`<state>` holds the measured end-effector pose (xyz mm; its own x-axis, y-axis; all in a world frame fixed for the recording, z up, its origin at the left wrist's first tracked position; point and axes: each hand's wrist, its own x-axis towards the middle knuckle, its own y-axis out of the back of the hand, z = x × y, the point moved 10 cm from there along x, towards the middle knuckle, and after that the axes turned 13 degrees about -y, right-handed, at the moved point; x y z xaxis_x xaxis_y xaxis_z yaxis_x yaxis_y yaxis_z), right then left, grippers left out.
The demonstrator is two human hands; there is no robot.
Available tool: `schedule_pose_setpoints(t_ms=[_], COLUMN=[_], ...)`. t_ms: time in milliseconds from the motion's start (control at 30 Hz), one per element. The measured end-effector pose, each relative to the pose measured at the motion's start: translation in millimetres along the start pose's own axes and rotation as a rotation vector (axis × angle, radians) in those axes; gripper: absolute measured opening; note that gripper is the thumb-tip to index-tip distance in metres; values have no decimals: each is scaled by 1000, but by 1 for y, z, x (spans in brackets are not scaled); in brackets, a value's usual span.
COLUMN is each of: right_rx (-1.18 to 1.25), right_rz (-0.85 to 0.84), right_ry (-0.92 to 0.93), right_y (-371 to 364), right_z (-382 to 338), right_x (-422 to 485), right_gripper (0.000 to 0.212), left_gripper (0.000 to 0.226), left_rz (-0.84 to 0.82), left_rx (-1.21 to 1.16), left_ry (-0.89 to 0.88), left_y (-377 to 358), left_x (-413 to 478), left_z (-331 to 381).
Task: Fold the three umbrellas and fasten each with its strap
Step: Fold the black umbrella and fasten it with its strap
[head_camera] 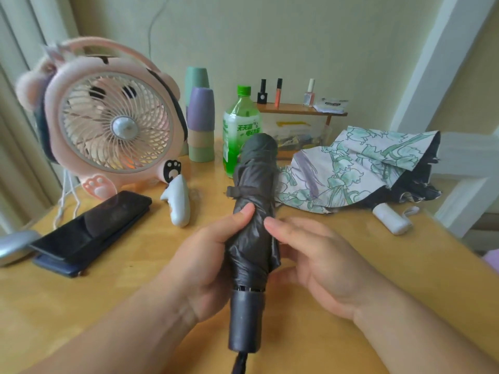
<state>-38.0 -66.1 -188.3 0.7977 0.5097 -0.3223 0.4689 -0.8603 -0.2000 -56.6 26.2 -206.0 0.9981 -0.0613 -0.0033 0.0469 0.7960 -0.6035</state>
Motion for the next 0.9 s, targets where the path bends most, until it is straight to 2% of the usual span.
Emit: schedule_pose_setpoints(t_ms=[67,167,233,333,400,533,667,733,767,833,900], right_rx=[53,109,148,269,354,340,328,314,306,307,306], right_rz=[43,64,-63,-214,-223,-256,-134,-31,24,131,231], right_ry=[-4,-44,-69,-103,-137,-168,-89,-22,3,35,57], right_y=[-1,-3,-20,-34,-33,-42,-35,-24,-17,-5,8], right_z=[3,9,10,8,8,8,7,4,2,0,-1], right_x=[0,3,3,3,4,-1,-2,-1,0,0,1], right_gripper=[49,50,47,58,65,46,43,42,41,37,33], left_gripper=[54,48,50,56,66,63,71,63,62,69,71], left_rz=[48,69,44,-17,-73,-181,-234,-163,-74,187,415], left_rx=[13,-18,8,-41,-84,-60,7,70,115,279,595], left_ry=[-110,-227,-212,-145,-141,-136,-94,-129,-171,-305,-510], left_y=[11,14,11,5,0,-3,-9,-5,4,31,44], left_x=[7,14,16,19,20,22,19,23,27,33,25], left_z=[8,18,16,11,13,11,2,2,5,20,51])
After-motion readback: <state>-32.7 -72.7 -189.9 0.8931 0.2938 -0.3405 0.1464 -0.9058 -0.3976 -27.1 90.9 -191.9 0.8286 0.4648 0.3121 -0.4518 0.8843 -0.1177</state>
